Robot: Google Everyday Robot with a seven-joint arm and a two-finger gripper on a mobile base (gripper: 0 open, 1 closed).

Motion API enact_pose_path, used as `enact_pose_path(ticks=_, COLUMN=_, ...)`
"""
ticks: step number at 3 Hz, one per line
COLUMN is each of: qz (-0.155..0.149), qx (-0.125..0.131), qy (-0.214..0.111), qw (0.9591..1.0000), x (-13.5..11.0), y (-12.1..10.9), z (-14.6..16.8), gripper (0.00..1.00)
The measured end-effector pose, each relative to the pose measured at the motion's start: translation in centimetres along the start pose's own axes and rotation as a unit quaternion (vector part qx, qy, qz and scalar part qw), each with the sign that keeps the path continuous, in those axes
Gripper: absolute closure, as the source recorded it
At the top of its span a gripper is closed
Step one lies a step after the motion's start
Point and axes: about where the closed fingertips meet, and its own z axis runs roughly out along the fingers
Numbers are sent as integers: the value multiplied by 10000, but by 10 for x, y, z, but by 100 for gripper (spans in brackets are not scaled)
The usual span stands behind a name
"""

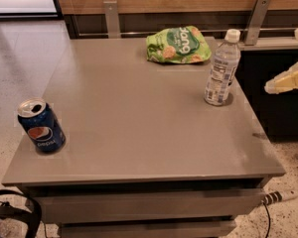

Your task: Move blue plastic bottle near pepsi can

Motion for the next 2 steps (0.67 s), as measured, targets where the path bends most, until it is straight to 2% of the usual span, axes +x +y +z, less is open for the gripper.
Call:
enact_pose_path(ticks=1, qz=110, qx=-381, qy=-947, qw=9947, x=-10, y=-3, z=32, gripper=0)
enact_pose_path(ticks=2, qz=143, qx=-707, qy=-1426, qw=9871, x=-20, y=0, z=60, gripper=0)
